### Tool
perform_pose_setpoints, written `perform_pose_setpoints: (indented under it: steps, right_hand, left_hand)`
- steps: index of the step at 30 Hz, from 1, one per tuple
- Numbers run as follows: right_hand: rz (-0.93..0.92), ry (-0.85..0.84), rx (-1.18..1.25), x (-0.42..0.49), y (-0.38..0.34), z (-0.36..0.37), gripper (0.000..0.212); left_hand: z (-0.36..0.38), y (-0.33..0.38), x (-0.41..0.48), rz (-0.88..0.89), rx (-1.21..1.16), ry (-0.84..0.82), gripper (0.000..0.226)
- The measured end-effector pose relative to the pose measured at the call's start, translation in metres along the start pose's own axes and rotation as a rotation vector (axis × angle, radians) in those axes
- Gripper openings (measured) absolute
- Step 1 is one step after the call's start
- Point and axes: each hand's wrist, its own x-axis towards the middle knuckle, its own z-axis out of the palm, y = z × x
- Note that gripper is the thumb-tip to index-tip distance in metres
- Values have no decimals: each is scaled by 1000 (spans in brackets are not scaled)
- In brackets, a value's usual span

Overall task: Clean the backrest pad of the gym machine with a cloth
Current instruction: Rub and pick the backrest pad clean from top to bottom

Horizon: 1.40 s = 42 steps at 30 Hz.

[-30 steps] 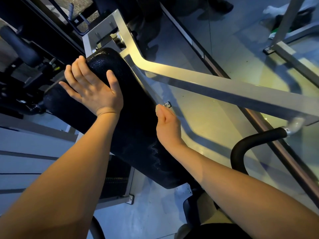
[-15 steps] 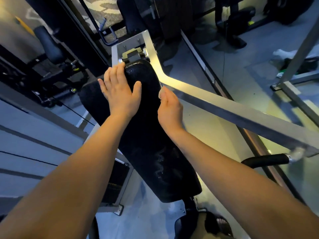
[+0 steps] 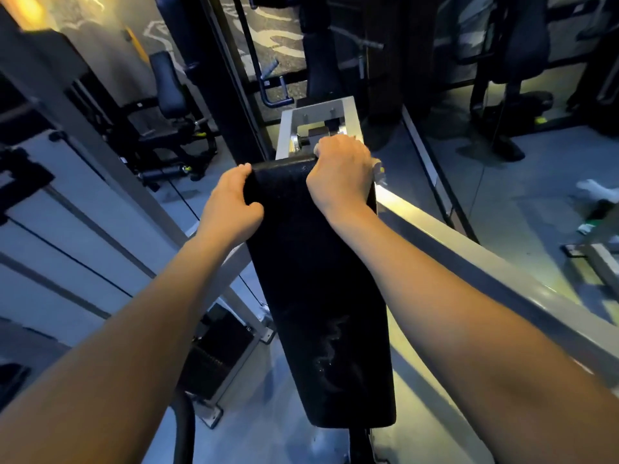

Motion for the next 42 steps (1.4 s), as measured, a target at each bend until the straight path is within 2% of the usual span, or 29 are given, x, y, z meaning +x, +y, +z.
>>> perform_pose_setpoints:
  steps: [5,10,15,19,21,24,25,27,30,31,35,37,40,42]
  right_hand:
    - [-232,-144,-68,-7,-51,26,12]
    - [-545,-90,-96,3,-7,23,16]
    - [-404,58,-61,-3,20,13,19]
    - [-382,47,-31,-33,0,40,49]
    - [-526,-41,-16,-52,13,50,55]
    - [-956,-221,-127,-67,51,53,51]
    - [-1030,-231,-168,-60,58,47,49]
    - [-985,-120,-171,-37,60,34,47]
    - [-660,58,-62,-6,53,16,50]
    - [-627,68,-41,-9,49,18,48]
    - [-880,-158,11,-47,54,40,47]
    - [-926,-243,4,-47,56,36,49]
    - [-927,-217,-1,-29,45,21,48]
    - [-858,-138,16,-14,36,10,45]
  left_hand:
    - [-4,-12,4,-16,-64,0,82]
    - [3,-23,6,10,-156,36,84]
    - [8,-29,7,37,-180,42,86]
    - [10,-30,6,51,-202,74,84]
    - [12,-31,5,60,-211,78,84]
    - [13,-33,3,54,-222,68,87]
    - [14,-33,3,53,-225,65,88]
    - [14,-33,2,54,-223,64,89]
    - [14,-32,2,47,-232,54,89]
    - [13,-32,2,46,-232,51,89]
    - [12,-31,2,47,-218,42,89]
    - [10,-31,2,47,-214,36,89]
    - [10,-31,1,45,-225,26,88]
    - [9,-31,1,45,-238,17,87]
